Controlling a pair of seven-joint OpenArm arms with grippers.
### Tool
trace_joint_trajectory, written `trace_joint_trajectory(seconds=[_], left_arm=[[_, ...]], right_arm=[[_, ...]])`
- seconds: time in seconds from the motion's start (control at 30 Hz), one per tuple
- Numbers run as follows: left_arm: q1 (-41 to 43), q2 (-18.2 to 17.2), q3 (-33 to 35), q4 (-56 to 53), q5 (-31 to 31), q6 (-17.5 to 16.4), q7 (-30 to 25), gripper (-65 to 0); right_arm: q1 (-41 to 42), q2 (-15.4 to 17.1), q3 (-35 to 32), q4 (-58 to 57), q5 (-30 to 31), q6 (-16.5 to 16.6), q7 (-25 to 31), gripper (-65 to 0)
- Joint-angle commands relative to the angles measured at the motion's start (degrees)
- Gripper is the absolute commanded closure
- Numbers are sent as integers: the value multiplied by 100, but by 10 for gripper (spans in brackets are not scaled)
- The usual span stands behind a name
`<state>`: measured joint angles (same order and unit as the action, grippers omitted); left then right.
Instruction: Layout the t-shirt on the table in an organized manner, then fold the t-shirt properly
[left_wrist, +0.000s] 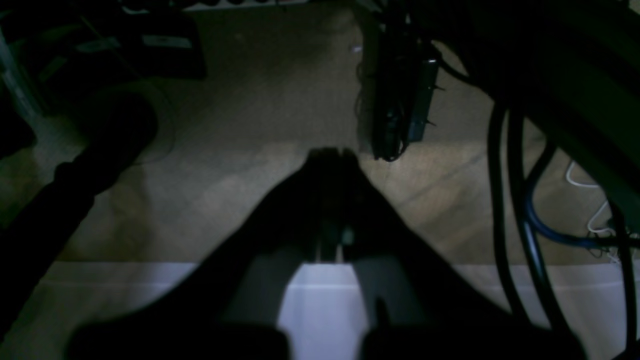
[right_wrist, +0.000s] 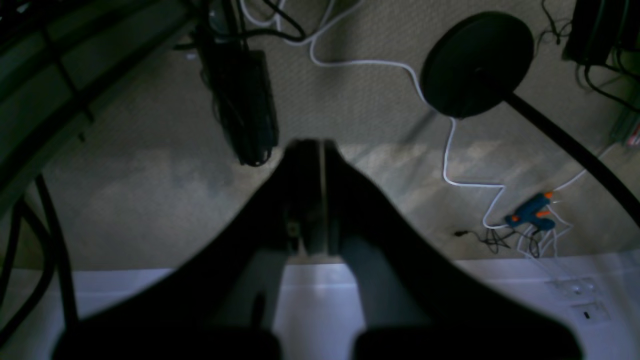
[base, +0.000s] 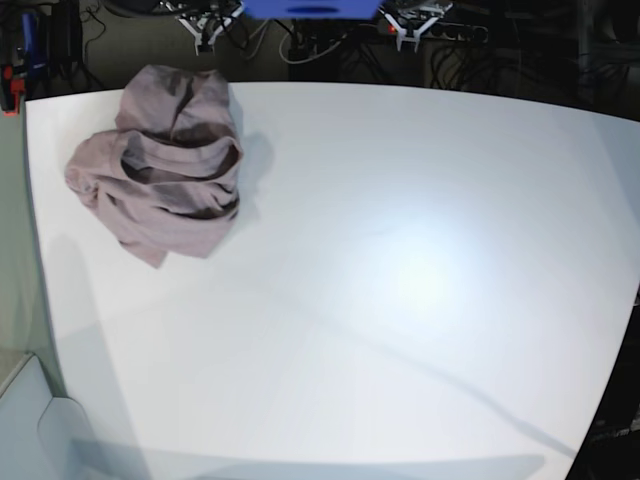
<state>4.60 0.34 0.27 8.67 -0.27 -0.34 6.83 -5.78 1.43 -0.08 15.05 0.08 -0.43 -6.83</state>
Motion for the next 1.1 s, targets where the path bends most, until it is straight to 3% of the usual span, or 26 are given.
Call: trace_joint_trajectory(seconds=[0.0,1.07], left_arm=[[37,6,12,8,23,65,-19,-1],[54,-3,12,8,23,65,-28,-1]], right_arm=[[-50,19,12,12,23,73,28,0],[-147,19,21,20,23,73,37,0]])
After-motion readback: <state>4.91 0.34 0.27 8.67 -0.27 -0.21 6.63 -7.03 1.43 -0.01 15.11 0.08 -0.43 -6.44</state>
